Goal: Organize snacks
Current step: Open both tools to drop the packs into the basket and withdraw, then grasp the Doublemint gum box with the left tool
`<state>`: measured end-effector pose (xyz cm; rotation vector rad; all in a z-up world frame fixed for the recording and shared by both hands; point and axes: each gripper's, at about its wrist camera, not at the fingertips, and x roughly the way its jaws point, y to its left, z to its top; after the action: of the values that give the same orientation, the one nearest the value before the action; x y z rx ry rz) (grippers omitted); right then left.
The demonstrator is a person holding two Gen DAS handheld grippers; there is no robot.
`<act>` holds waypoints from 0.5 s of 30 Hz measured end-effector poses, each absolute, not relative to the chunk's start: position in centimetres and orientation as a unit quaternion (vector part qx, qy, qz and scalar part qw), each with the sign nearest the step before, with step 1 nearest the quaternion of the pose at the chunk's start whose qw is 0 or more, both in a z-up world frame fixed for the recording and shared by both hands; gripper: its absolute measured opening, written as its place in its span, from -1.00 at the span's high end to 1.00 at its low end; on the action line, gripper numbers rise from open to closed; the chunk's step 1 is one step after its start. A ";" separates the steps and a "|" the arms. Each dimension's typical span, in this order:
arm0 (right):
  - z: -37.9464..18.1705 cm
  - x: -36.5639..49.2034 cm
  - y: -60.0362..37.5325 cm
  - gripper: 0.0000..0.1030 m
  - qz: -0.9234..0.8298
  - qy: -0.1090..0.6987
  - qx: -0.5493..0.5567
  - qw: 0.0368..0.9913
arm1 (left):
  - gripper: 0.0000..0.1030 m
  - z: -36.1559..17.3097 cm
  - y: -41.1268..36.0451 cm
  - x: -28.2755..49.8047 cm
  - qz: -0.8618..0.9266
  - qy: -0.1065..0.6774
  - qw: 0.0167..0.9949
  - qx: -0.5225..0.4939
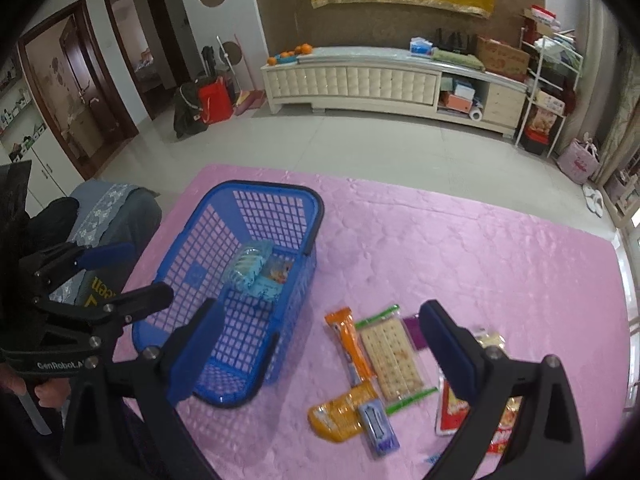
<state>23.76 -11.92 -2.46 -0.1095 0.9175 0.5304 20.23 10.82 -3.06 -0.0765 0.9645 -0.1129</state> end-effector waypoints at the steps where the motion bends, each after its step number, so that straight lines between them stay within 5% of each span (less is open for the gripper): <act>1: -2.3 23.4 -12.3 -0.93 0.251 0.436 -0.051 0.862 | -0.52 -2.9 10.3 19.8 -0.057 0.461 0.885 -0.033; 15: -2.5 19.8 -21.0 -0.93 0.205 0.433 -0.036 0.877 | -0.52 -2.2 2.1 17.4 -0.103 0.453 0.886 -0.012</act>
<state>19.81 -21.04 -2.52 -0.0748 0.9034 0.4276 17.43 2.06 -2.23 -0.0257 0.9414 -0.2148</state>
